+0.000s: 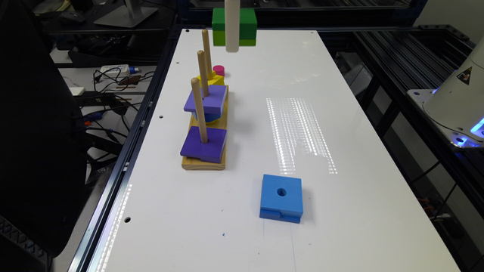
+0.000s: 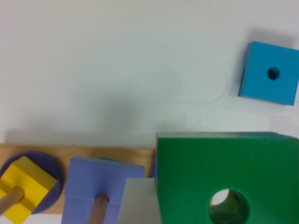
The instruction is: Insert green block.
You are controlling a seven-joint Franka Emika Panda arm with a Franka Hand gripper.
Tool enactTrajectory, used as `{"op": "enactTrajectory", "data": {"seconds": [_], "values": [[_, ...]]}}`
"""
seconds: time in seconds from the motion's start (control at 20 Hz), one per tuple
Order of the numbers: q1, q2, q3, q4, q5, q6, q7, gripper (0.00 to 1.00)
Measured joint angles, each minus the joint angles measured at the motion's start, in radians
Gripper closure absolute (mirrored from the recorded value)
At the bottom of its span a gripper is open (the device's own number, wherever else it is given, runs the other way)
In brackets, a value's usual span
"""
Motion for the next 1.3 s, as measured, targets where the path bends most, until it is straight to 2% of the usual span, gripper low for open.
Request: {"op": "enactTrajectory", "data": {"seconds": [0.75, 1.3], "values": [[0.002, 0.059, 0.007, 0.005, -0.003, 0.065, 0.008, 1.0], [0.003, 0.069, 0.007, 0.009, -0.0037, 0.071, 0.01, 1.0]]}}
